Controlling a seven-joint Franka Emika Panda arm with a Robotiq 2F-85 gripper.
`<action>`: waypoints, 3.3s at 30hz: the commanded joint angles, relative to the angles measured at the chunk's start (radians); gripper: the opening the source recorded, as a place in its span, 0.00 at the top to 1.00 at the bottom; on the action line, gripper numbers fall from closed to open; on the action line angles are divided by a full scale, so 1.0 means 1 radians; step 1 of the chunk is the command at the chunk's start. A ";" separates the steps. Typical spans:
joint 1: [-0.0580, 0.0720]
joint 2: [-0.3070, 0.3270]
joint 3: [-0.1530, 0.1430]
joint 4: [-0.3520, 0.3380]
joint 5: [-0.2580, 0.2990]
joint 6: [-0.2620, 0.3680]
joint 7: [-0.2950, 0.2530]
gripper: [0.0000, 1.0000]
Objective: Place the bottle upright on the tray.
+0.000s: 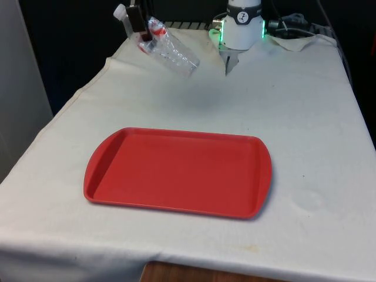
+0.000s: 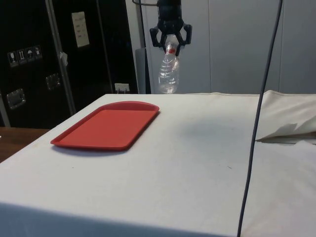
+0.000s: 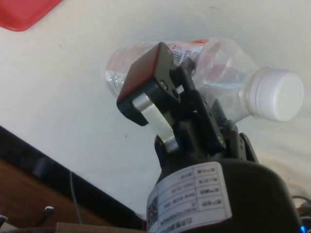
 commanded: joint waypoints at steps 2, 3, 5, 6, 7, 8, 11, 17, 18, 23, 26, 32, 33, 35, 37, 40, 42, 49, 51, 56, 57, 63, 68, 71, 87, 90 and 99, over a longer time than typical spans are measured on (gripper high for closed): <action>0.000 0.000 0.000 0.000 -0.001 0.006 0.000 0.66; 0.004 -0.009 -0.001 -0.009 -0.012 0.036 0.007 0.66; 0.004 -0.009 0.001 -0.011 -0.016 0.055 0.007 0.66; 0.004 -0.009 0.001 -0.011 -0.017 0.062 0.007 0.66; 0.004 -0.009 0.001 -0.012 -0.018 0.068 0.007 0.66; 0.004 -0.009 0.002 -0.013 -0.020 0.075 0.007 0.66; 0.000 0.000 0.004 -0.006 -0.012 0.072 -0.001 0.66; 0.004 -0.005 0.004 -0.016 -0.034 0.127 0.007 0.66; 0.004 -0.005 0.004 -0.016 -0.037 0.132 0.007 0.66; 0.004 -0.001 0.007 -0.018 -0.056 0.158 0.008 0.66; 0.004 0.002 0.009 -0.019 -0.072 0.177 0.009 0.66; 0.004 0.004 0.012 -0.021 -0.092 0.202 0.010 0.66; 0.004 0.005 0.012 -0.021 -0.096 0.207 0.010 0.66; 0.004 0.006 0.014 -0.022 -0.104 0.218 0.011 0.66; 0.004 0.007 0.015 -0.024 -0.117 0.234 0.011 0.66; 0.000 0.008 0.018 -0.021 -0.113 0.223 0.000 0.66; 0.004 0.007 0.016 -0.026 -0.133 0.252 0.009 0.66; 0.001 0.001 0.020 -0.027 -0.134 0.268 -0.031 0.66; 0.001 0.001 0.020 -0.027 -0.133 0.270 -0.037 0.66; 0.001 0.002 0.021 -0.025 -0.132 0.281 -0.072 0.66; 0.001 0.002 0.021 -0.025 -0.131 0.282 -0.077 0.66; -0.001 0.006 0.022 -0.020 -0.125 0.275 -0.106 0.66; -0.001 0.007 0.023 -0.018 -0.123 0.271 -0.137 0.66; -0.001 0.008 0.025 -0.016 -0.121 0.270 -0.158 0.66; -0.001 0.014 0.027 -0.009 -0.127 0.271 -0.246 0.66; -0.004 0.014 0.033 -0.008 -0.112 0.275 -0.276 0.66; -0.005 0.018 0.037 -0.003 -0.108 0.277 -0.327 0.66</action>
